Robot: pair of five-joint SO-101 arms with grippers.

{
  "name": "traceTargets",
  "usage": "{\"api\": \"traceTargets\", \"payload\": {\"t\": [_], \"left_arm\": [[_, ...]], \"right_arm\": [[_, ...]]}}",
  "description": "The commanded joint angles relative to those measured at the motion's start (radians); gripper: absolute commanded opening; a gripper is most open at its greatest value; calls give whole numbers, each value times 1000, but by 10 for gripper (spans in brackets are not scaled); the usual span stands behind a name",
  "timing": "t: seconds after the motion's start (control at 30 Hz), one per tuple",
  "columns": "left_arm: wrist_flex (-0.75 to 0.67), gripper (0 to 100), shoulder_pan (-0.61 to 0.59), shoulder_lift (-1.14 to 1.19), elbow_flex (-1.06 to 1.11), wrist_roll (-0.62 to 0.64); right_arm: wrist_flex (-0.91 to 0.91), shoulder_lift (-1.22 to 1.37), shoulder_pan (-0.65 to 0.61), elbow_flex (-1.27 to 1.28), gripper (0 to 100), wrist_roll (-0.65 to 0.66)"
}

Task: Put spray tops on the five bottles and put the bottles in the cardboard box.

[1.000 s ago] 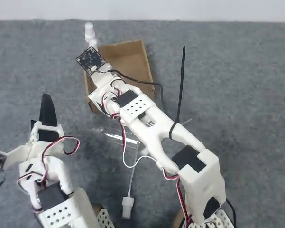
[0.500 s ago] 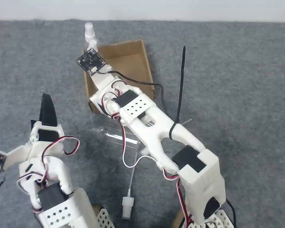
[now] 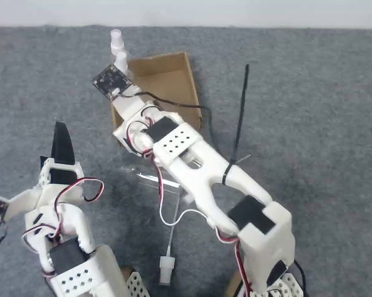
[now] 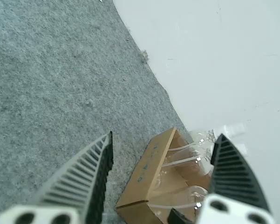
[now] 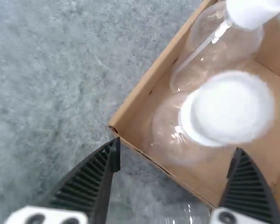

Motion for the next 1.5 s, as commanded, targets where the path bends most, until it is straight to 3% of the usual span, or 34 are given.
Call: {"api": "traceTargets", "payload": {"t": [0.0, 1.07, 1.2, 1.47], "left_arm": [[-38, 317, 0, -14, -12, 9], [-40, 317, 0, -14, 5, 5], [-40, 317, -3, -14, 8, -58], [-40, 317, -5, -14, 8, -61]], "right_arm": [[53, -122, -2, -61, 308, -11], [591, -444, 24, -61, 288, -11], [636, -475, 30, -61, 265, -9], [736, -486, 28, -61, 261, -2]]}}
